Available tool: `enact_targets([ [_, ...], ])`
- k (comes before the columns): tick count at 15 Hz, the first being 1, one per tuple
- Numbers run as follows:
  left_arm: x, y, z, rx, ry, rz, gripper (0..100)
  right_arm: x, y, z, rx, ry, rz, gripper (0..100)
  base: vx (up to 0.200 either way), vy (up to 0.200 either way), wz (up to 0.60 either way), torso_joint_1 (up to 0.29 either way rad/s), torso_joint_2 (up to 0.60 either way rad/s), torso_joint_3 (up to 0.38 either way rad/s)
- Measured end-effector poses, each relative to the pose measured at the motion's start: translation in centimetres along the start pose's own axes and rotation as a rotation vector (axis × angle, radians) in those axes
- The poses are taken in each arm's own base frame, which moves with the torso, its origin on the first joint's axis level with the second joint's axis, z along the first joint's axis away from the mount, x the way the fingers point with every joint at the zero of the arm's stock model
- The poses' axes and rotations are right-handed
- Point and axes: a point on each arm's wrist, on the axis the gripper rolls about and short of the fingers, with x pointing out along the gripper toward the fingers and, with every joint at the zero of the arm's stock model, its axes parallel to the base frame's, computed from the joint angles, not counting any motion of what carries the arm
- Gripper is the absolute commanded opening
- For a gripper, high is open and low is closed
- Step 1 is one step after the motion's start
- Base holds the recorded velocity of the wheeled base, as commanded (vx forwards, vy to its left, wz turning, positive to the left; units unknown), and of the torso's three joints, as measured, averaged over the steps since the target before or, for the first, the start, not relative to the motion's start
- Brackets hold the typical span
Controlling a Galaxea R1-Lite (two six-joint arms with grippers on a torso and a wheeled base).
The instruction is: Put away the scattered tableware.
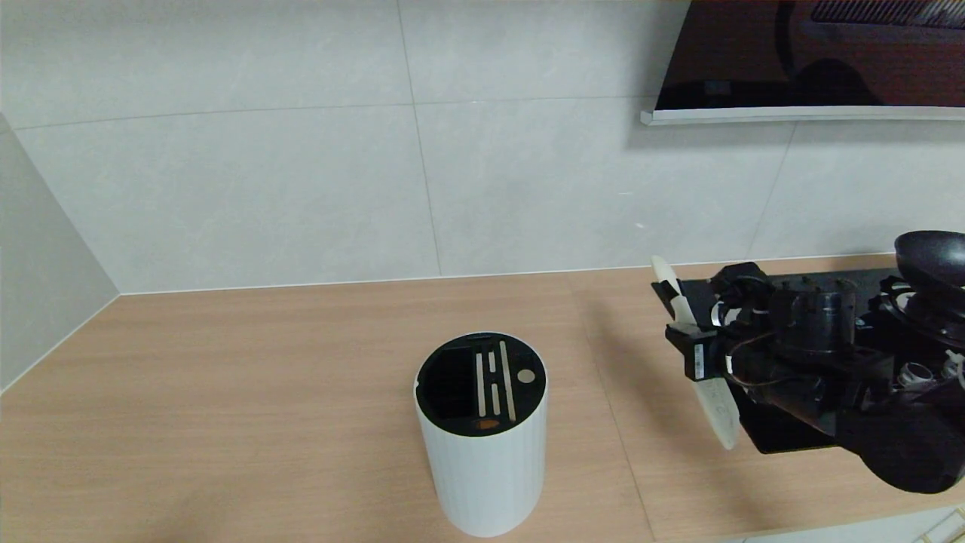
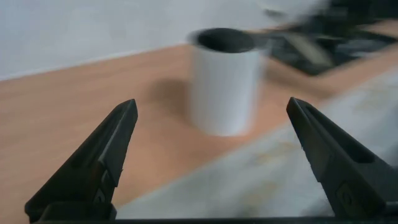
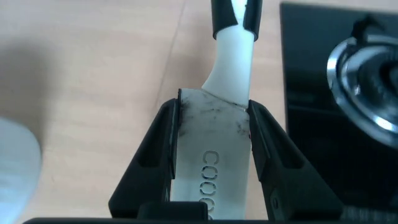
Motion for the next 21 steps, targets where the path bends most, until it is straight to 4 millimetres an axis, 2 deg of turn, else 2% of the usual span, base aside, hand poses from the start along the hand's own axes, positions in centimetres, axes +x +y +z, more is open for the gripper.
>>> enact_targets([
  [3, 1.4, 0.6, 3.2, -0.053, 0.068, -0.008, 100, 0.3, 0.8, 4.0, 0.002, -0.056, 0.048, 0, 0.0, 0.0, 0.0, 0.0, 0.0, 0.0],
  [6, 4.8, 2.1, 7.1, -0.1, 0.161, -0.041, 100, 0.2, 2.6, 7.4, -0.003, -0.094, 0.1, 0, 0.0, 0.0, 0.0, 0.0, 0.0, 0.0],
  [8, 7.9, 3.5, 9.5, -0.115, 0.196, -0.074, 100, -0.7, 4.2, 8.2, -0.009, -0.114, 0.148, 0, 0.0, 0.0, 0.0, 0.0, 0.0, 0.0],
  [10, 11.1, 4.7, 11.1, -0.13, 0.232, -0.119, 100, -1.4, 5.3, 8.3, -0.015, -0.121, 0.179, 0, 0.0, 0.0, 0.0, 0.0, 0.0, 0.0],
  [15, 17.6, 5.2, 12.5, -0.225, 0.308, -0.252, 100, -3.8, 8.7, 8.2, -0.011, -0.128, 0.283, 0, 0.0, 0.0, 0.0, 0.0, 0.0, 0.0],
  [21, 22.0, 4.1, 11.6, -0.488, 0.318, -0.346, 100, -7.5, 12.1, 8.0, 0.023, -0.088, 0.426, 0, 0.0, 0.0, 0.0, 0.0, 0.0, 0.0],
])
